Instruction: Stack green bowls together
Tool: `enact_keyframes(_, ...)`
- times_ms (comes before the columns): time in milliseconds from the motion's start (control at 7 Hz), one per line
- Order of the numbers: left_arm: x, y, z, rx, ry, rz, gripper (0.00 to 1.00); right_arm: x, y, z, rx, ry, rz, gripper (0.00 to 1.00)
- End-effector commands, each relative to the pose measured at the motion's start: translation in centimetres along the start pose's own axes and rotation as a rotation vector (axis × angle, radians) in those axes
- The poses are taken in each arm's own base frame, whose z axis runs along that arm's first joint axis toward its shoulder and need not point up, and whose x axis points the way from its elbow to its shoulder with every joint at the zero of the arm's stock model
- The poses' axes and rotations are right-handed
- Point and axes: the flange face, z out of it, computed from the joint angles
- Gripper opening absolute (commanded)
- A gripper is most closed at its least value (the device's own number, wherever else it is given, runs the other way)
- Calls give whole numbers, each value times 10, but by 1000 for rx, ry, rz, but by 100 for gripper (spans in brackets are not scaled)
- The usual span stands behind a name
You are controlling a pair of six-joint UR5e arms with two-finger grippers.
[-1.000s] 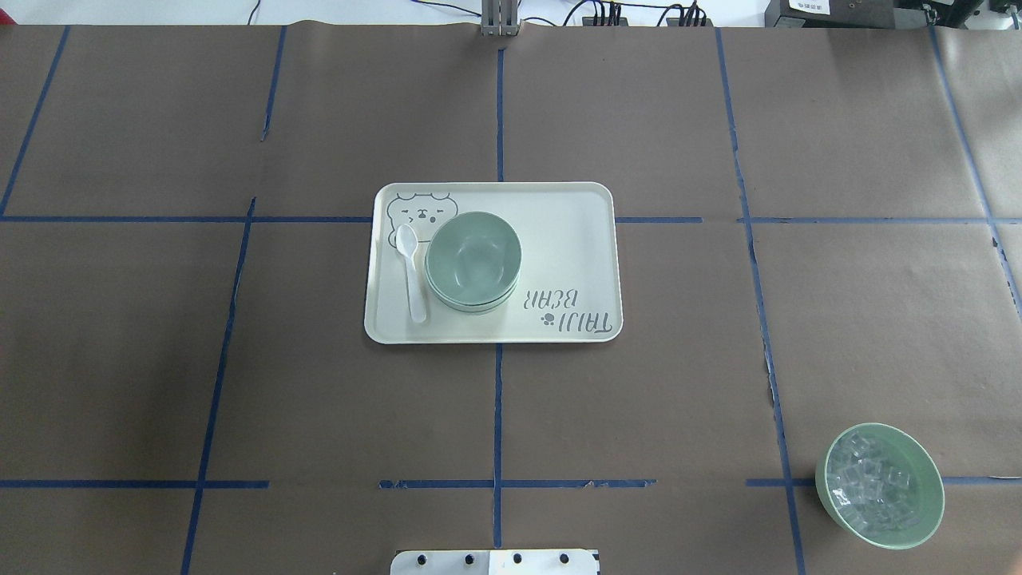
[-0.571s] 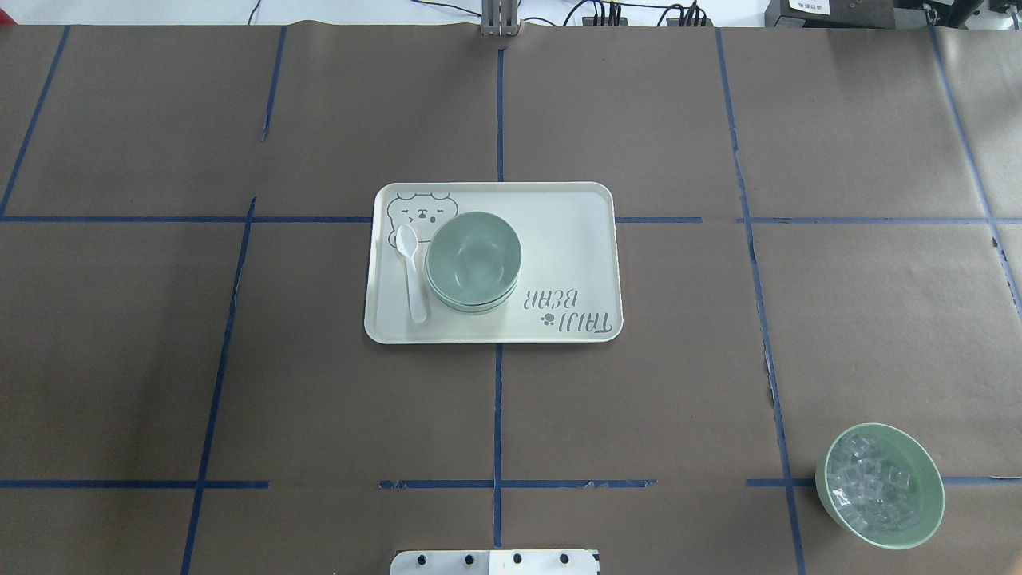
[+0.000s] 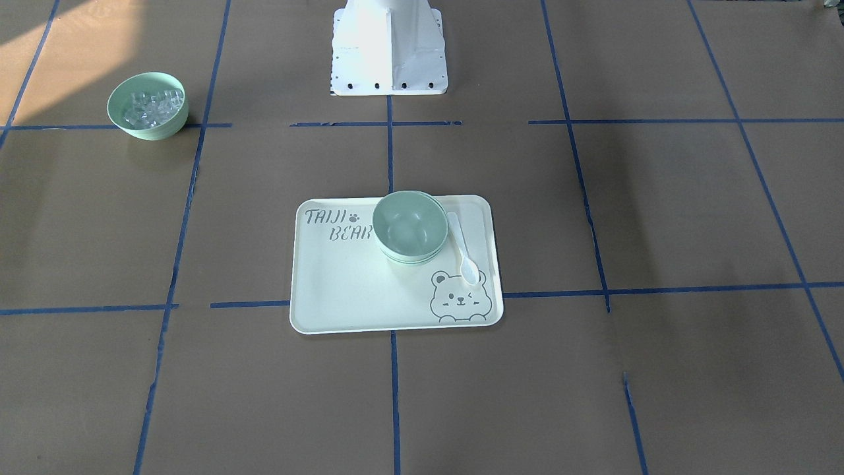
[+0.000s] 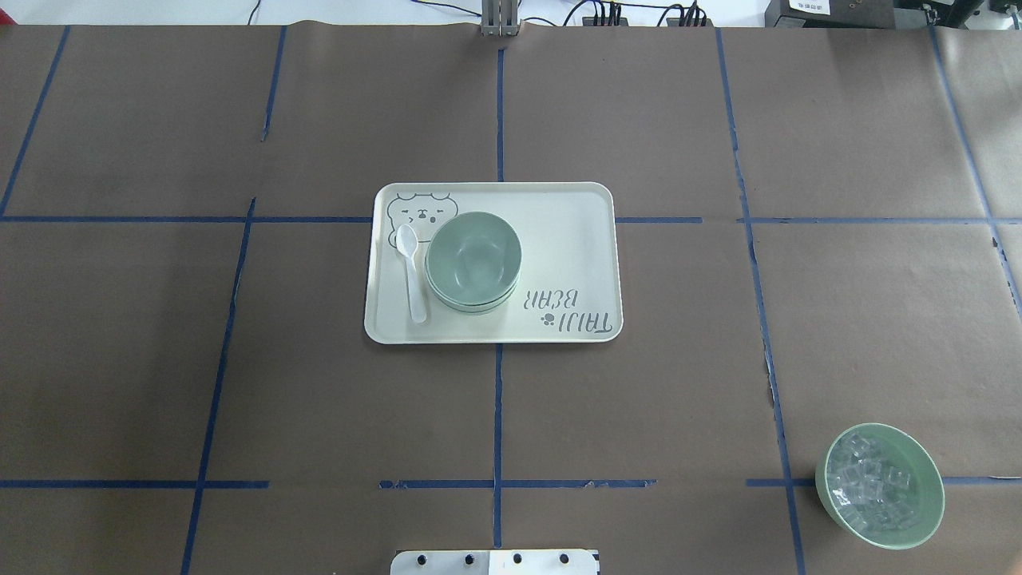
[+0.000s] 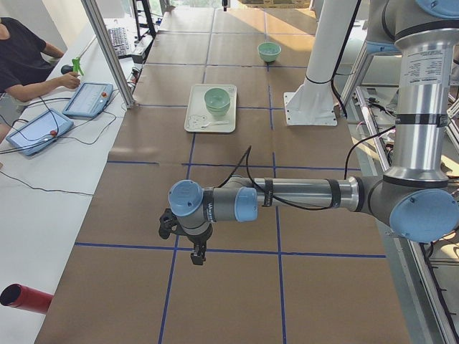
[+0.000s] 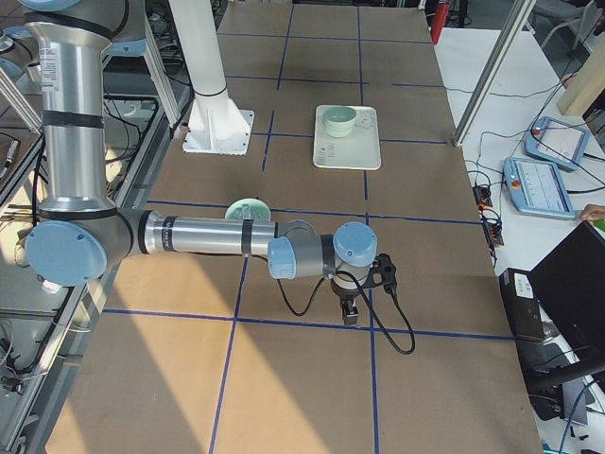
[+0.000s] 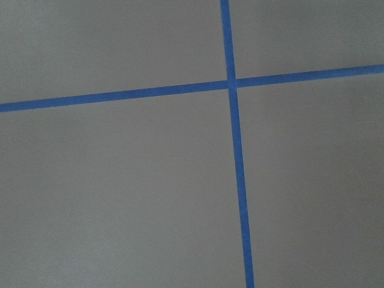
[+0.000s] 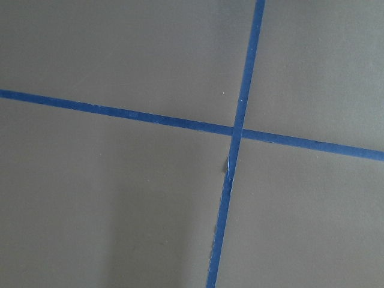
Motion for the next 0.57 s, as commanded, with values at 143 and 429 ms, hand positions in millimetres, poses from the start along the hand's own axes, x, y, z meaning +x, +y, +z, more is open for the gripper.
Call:
enact_keyframes(143,3,1,-2,4,0,4,100,13,3,-7,16,-23,29,100)
enact_keyframes(429,4,0,-5,9,0,7,100,19,6,-23,46,-24,48,100)
